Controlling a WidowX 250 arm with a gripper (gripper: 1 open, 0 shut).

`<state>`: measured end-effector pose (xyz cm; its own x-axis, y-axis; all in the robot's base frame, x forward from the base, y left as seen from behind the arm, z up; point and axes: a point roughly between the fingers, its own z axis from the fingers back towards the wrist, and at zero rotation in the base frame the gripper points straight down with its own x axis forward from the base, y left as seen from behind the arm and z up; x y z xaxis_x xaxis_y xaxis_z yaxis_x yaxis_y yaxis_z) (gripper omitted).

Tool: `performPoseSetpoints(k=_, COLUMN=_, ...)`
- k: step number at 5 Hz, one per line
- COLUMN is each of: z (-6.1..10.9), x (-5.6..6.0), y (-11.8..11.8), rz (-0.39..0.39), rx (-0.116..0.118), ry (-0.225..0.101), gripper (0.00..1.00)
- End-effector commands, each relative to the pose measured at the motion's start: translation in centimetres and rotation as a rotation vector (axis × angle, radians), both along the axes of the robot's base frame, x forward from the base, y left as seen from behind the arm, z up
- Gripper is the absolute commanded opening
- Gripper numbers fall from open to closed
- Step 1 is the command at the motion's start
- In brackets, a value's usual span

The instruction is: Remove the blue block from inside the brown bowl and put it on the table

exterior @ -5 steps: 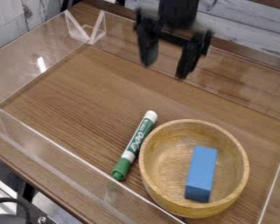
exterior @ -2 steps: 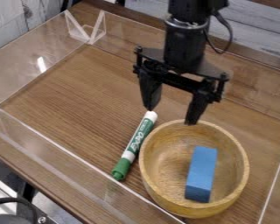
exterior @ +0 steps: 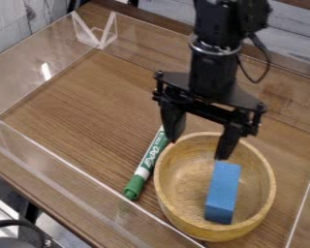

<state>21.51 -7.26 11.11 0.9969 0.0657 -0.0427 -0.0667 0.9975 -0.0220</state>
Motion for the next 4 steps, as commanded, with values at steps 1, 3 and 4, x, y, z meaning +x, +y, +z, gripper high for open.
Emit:
performPoseSetpoints(k=1, z=0.9, x=-0.1, y=-0.8, rz=0.003, rx=-0.018, ry=-0.064, gripper=1.0)
performPoseSetpoints(k=3, z=0.2, x=-0.7, y=-1.8, rz=0.003, rx=-0.038, ry=-0.074, gripper=1.0)
performPoseSetpoints(k=4, z=-0.3, x=-0.8, y=-2.2, rz=-0.001, rx=-0.048, ry=-0.076, gripper=1.0)
